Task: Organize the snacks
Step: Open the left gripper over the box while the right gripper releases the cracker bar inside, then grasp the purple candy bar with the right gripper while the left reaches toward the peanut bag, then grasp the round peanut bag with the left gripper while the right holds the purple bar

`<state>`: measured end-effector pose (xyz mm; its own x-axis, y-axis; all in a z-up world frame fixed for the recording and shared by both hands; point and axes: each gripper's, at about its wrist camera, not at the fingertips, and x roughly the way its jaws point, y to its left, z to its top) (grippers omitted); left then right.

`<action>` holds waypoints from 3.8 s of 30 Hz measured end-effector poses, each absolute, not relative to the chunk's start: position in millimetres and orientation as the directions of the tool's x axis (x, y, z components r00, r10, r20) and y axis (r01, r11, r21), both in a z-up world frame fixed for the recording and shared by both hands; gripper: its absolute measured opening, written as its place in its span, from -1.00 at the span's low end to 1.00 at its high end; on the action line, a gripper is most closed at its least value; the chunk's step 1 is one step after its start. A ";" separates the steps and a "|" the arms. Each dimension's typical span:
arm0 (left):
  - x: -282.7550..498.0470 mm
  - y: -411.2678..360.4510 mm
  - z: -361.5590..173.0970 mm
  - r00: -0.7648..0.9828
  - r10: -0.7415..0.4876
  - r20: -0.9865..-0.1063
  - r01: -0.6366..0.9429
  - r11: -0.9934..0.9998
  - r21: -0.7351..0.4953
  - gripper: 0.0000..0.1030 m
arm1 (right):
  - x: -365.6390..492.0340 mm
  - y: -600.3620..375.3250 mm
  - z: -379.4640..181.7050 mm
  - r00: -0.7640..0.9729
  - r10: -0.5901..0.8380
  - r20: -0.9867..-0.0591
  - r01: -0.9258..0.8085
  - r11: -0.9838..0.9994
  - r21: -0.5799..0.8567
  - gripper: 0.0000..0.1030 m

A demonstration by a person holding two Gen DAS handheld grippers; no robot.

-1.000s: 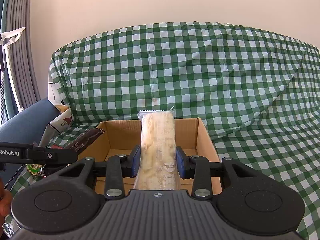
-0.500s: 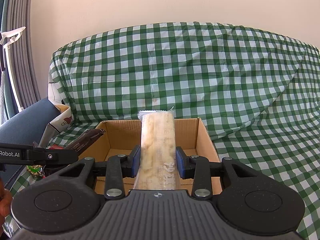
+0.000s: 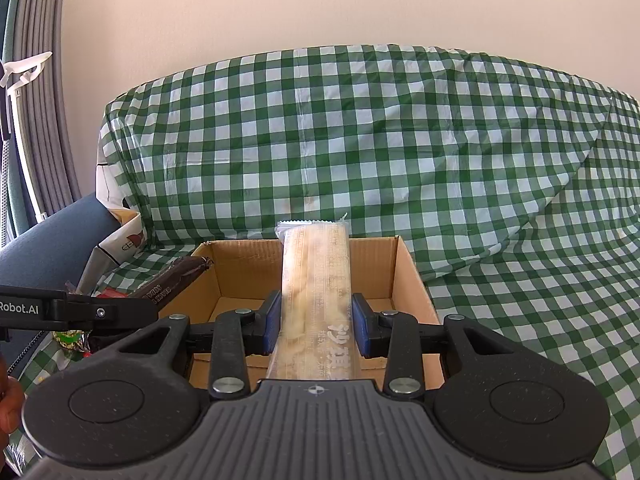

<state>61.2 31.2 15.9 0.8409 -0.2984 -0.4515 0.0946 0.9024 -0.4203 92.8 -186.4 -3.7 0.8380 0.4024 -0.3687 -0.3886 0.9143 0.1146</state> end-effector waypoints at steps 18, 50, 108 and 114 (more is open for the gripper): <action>44.7 67.6 26.7 0.883 -0.211 -0.420 0.022 0.911 -0.411 0.02 | 94.7 -179.3 -3.0 0.853 0.373 -0.366 -0.358 0.927 0.109 0.30; 25.0 260.8 -22.6 0.764 0.139 -0.630 -0.318 0.931 -0.181 -0.53 | 36.1 71.0 -51.9 0.481 0.670 -0.566 -0.707 0.678 0.202 -0.14; 38.4 259.0 -27.8 0.724 0.248 -0.644 -0.365 0.929 -0.053 -0.46 | 43.1 74.6 -102.7 0.338 0.460 -0.821 -0.728 0.680 0.081 -0.68; 7.9 266.7 -17.6 0.758 0.150 -0.635 -0.399 0.877 -0.268 -0.50 | 34.3 71.1 -98.2 0.346 0.477 -0.808 -0.751 0.657 0.066 -0.68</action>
<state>7.9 266.7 -17.6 0.7581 0.1505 -0.6345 -0.3988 0.8769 -0.2685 34.3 71.1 -98.2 0.3460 0.4771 -0.8079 -0.7512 0.6567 0.0661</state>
